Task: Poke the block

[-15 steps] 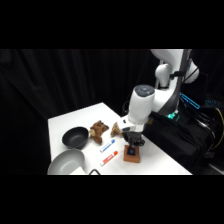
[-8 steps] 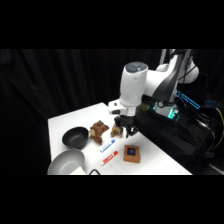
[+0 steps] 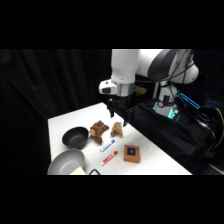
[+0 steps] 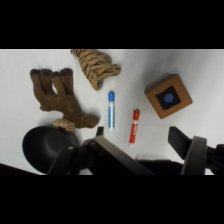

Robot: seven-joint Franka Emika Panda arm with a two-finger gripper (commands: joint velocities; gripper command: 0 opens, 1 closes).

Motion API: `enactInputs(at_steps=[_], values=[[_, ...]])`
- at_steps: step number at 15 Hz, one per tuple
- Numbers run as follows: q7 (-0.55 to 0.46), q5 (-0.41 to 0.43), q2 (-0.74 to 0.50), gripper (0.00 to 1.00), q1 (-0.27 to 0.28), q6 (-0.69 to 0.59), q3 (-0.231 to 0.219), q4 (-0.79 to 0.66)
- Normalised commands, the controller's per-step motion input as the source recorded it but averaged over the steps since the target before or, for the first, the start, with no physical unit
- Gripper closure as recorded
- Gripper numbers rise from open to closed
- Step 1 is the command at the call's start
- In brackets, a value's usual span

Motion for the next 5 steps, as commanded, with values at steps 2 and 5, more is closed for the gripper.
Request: enactInputs(at_steps=[2,5], values=[[-0.12,0.093,-0.14,0.00,-0.113,-0.28,-0.012,0.21],[-0.14,0.131,-0.05,0.00,-0.106,-0.22,-0.029,0.24]])
